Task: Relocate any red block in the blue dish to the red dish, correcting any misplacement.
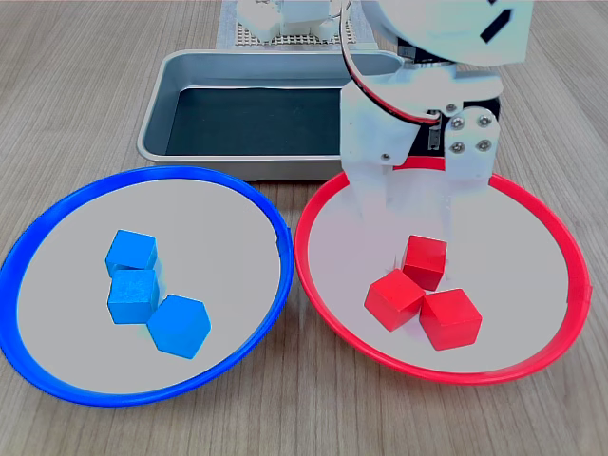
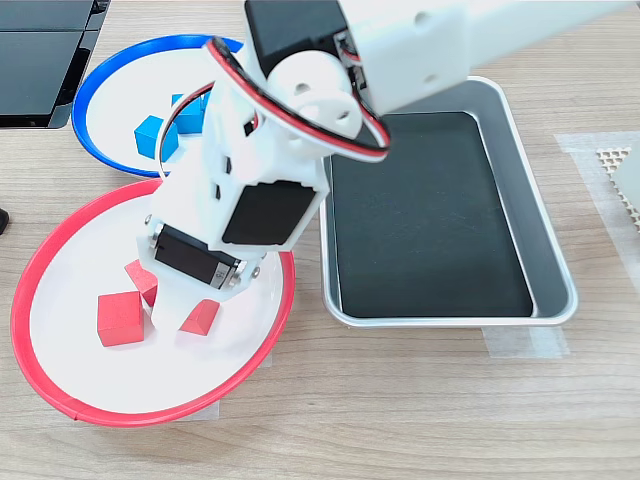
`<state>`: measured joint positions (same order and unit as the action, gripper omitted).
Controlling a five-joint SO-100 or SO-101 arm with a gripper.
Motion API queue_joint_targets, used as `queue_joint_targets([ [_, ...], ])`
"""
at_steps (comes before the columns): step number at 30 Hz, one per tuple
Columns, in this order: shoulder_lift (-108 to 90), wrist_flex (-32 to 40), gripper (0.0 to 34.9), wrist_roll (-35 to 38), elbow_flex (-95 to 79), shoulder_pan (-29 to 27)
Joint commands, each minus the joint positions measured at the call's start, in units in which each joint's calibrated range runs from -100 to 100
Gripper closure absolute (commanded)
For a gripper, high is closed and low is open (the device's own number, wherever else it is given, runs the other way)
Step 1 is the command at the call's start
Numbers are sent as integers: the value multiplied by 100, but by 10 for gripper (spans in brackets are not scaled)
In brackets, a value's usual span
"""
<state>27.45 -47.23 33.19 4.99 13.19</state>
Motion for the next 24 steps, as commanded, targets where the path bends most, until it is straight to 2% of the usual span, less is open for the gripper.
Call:
queue_joint_targets([
  [1, -464, 47, 231, 5, 161, -72],
  [14, -2374, 47, 238, 0, -1104, -250],
  [17, -2997, 71, 258, -142, -1642, -269],
  [24, -4498, 327, 330, -889, -3144, -279],
])
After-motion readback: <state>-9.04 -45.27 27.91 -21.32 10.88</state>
